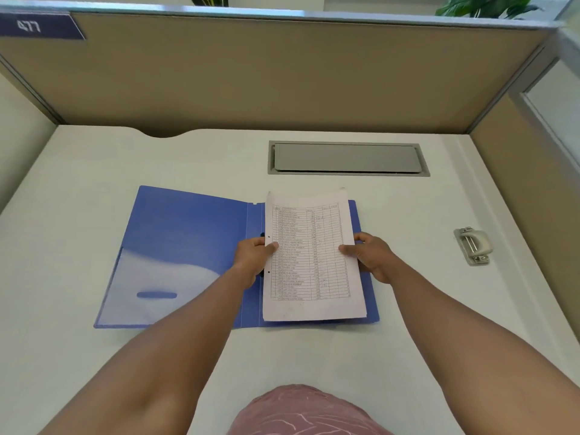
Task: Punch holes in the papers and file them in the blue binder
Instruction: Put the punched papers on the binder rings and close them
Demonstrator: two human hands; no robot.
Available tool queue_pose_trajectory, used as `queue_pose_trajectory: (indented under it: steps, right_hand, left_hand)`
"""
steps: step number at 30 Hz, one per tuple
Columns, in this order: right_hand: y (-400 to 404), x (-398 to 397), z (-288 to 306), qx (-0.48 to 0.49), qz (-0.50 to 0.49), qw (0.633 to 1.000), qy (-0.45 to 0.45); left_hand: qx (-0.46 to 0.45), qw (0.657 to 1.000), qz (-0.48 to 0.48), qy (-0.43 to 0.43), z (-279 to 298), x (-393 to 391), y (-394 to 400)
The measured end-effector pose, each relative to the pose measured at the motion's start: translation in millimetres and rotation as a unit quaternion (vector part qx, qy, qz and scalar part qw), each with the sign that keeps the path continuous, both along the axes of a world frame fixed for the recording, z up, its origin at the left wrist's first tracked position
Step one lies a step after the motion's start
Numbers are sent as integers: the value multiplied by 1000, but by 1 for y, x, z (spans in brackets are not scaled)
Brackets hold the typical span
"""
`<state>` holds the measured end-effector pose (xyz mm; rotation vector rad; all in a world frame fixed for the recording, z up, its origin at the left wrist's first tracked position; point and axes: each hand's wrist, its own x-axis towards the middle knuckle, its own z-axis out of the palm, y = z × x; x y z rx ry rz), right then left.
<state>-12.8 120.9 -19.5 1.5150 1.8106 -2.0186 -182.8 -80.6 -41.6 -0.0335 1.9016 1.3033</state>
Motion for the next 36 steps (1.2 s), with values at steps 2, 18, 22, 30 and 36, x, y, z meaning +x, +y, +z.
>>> queue_pose_trajectory:
  steps: [2,18,22,30,36]
  right_hand:
    - [-1,-2,2,25,7,1000,2]
    - [1,-8,1,77,-9,996,39]
    - [-1,-9,3,66,-7,997,45]
    - [-1,-6,5,72,6,996,44]
    - [-1,-4,5,72,14,997,39]
  left_hand:
    - [-5,1000,13,1,-2,-3,-1]
    - [-81,983,142,-80,-14,-16,17]
    - [-85,981,143,-96,-21,-19,15]
    - [-48,982,120,-135,-23,-21,13]
    - [-41,982,117,-145,-19,-20,15]
